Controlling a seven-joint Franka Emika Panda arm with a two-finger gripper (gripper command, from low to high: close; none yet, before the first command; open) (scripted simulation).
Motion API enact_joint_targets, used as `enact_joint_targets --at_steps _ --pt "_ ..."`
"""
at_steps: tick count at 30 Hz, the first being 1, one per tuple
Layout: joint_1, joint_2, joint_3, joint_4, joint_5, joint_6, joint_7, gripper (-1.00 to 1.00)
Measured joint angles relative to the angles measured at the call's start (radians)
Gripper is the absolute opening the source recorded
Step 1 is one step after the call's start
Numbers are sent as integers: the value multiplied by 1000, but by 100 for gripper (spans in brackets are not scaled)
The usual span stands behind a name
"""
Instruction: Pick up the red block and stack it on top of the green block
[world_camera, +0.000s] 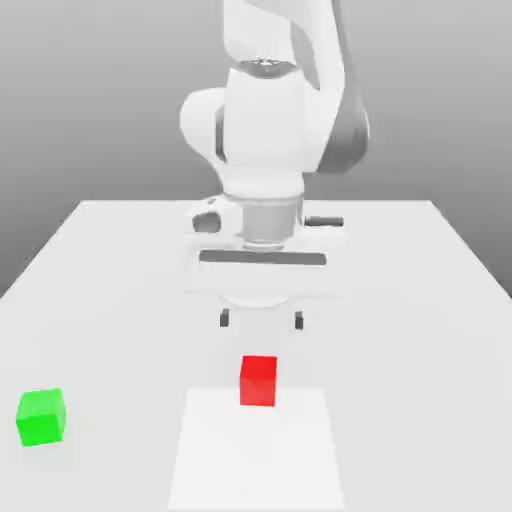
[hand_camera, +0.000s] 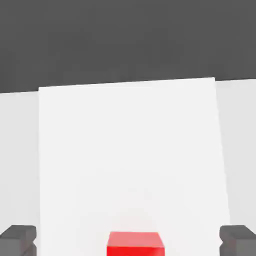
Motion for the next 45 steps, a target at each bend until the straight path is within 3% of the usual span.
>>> enact_joint_targets --at_steps 10,11,18,30,36,43,45 --pt "11 290 -33 17 -68 248 49 0" --pt "14 308 -37 18 -69 264 49 -100" --pt "13 308 -37 18 -75 264 54 -100" --pt "24 11 -29 -22 -5 8 4 -100" --pt "-92 79 -149 160 73 -103 91 -100" --pt "-360 217 -283 416 52 -227 295 -100" --pt "-377 276 -293 453 64 -208 312 -100"
